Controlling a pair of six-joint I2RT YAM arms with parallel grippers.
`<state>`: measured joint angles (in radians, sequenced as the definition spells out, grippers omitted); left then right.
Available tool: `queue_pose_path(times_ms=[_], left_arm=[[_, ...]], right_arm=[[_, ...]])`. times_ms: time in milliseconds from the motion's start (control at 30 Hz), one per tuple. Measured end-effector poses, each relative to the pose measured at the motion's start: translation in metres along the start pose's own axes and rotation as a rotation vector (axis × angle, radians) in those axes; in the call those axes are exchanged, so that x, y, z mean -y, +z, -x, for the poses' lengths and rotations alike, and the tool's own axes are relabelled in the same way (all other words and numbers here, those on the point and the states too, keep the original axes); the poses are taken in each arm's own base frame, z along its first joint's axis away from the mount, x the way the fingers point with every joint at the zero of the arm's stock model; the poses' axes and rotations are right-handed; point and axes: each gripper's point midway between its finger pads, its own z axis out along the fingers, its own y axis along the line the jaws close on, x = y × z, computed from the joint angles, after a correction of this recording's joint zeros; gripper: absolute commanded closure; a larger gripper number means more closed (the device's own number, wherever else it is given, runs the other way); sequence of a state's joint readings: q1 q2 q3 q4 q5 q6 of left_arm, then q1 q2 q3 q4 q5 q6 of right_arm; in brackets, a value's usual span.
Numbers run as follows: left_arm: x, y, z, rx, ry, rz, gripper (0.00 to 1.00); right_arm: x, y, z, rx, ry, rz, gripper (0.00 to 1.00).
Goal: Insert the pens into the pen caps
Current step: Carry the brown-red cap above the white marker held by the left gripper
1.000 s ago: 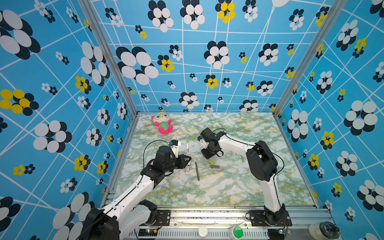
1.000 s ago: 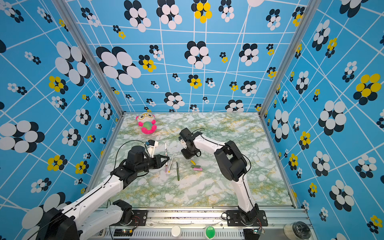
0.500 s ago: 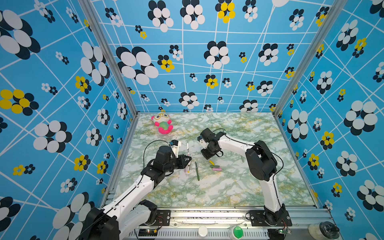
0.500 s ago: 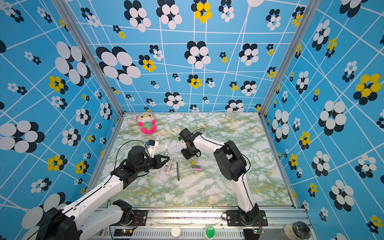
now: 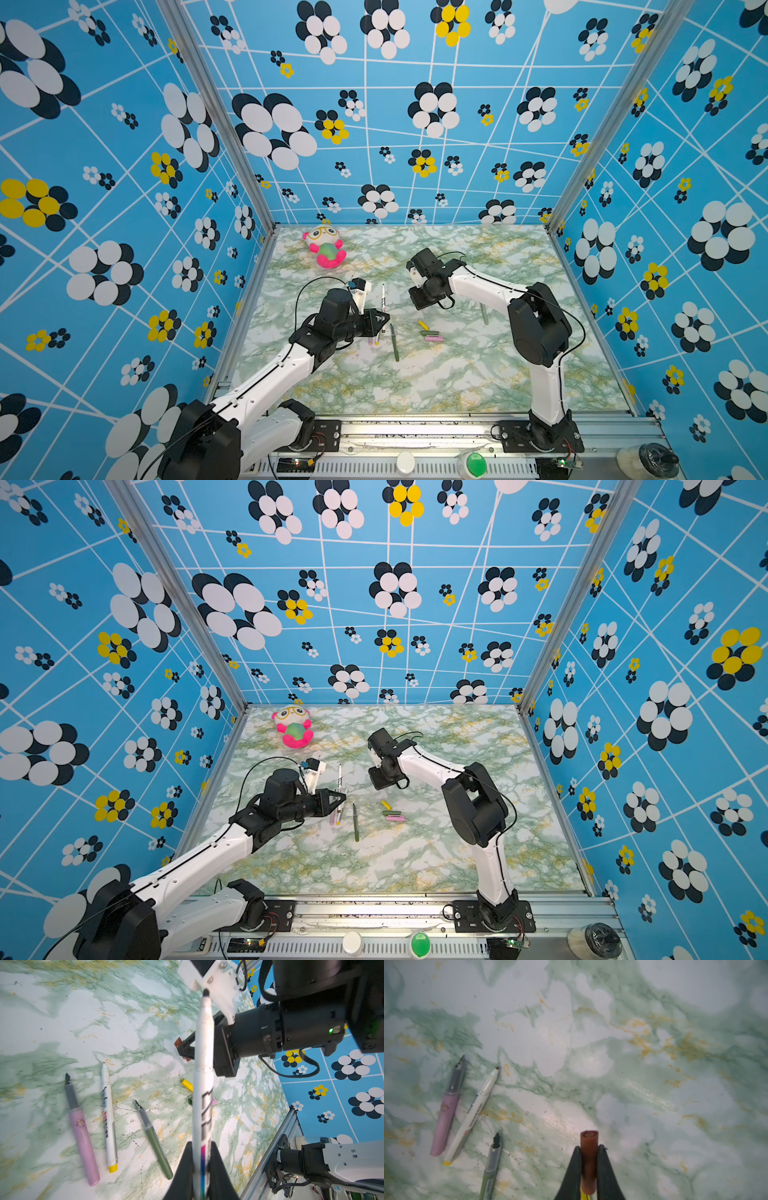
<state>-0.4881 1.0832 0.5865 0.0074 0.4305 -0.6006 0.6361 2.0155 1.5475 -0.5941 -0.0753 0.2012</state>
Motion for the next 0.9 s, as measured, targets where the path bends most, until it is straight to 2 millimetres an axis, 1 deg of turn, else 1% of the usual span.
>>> queue_pose_path(times_ms=[133, 267, 367, 533, 733, 900], left_arm=[[0.005, 0.007, -0.007, -0.027, 0.019, -0.008, 1.0], [0.009, 0.017, -0.016, -0.063, 0.038, -0.019, 1.0], [0.016, 0.025, -0.019, -0.081, 0.054, -0.034, 1.0], [0.03, 0.037, -0.017, -0.087, 0.073, -0.068, 1.0], [0.04, 0.052, -0.017, -0.092, 0.07, -0.096, 1.0], [0.044, 0.058, -0.017, -0.093, 0.069, -0.104, 1.0]], right_arm=[[0.014, -0.031, 0.021, 0.1, 0.098, 0.002, 0.91], [0.023, -0.055, 0.032, 0.177, 0.183, 0.014, 0.9], [0.023, -0.073, 0.041, 0.237, 0.236, 0.042, 0.9], [0.013, -0.099, 0.053, 0.319, 0.302, 0.117, 0.9], [0.0, -0.113, 0.057, 0.361, 0.372, 0.216, 0.9], [-0.009, -0.112, 0.053, 0.351, 0.416, 0.286, 0.9]])
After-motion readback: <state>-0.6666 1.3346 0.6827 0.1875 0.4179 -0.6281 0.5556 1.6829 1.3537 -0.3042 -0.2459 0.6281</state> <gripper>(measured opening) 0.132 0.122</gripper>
